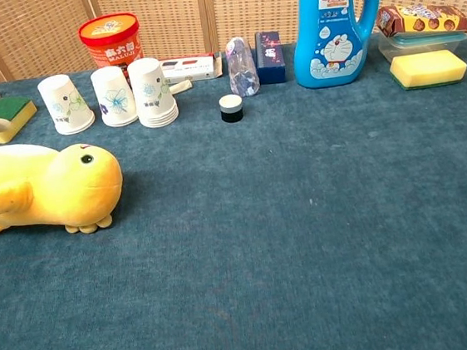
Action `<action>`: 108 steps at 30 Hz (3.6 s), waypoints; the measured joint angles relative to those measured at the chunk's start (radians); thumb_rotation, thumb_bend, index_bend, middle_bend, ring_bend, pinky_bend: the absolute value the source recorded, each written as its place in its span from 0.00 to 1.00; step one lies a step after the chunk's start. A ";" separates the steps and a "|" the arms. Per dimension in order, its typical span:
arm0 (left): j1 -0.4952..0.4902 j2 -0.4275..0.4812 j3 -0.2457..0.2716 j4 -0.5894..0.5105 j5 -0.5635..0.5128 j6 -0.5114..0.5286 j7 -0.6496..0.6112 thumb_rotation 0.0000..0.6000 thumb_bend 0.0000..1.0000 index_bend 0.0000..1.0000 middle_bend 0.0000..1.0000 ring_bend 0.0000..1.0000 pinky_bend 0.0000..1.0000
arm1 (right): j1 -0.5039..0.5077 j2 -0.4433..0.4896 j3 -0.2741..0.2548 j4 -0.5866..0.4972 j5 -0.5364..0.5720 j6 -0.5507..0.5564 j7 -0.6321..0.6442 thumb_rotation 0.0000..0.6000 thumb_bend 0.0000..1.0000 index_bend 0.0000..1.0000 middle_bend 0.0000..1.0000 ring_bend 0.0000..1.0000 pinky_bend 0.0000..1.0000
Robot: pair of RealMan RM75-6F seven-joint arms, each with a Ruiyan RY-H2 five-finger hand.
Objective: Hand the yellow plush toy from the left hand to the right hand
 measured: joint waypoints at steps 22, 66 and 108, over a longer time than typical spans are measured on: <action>-0.049 -0.140 -0.012 0.117 0.032 0.063 -0.008 1.00 0.16 0.69 0.63 0.57 0.77 | 0.008 0.005 -0.016 -0.008 -0.012 -0.030 0.072 0.85 0.00 0.00 0.00 0.00 0.00; -0.364 -0.488 -0.118 0.136 0.115 -0.042 -0.356 1.00 0.14 0.67 0.61 0.55 0.77 | 0.315 -0.015 -0.014 -0.231 -0.036 -0.420 0.376 0.89 0.00 0.00 0.01 0.01 0.12; -0.405 -0.442 -0.118 0.014 -0.014 -0.070 -0.143 1.00 0.03 0.00 0.00 0.00 0.06 | 0.334 -0.104 -0.019 -0.216 -0.013 -0.354 0.378 1.00 0.41 0.70 0.70 0.61 0.78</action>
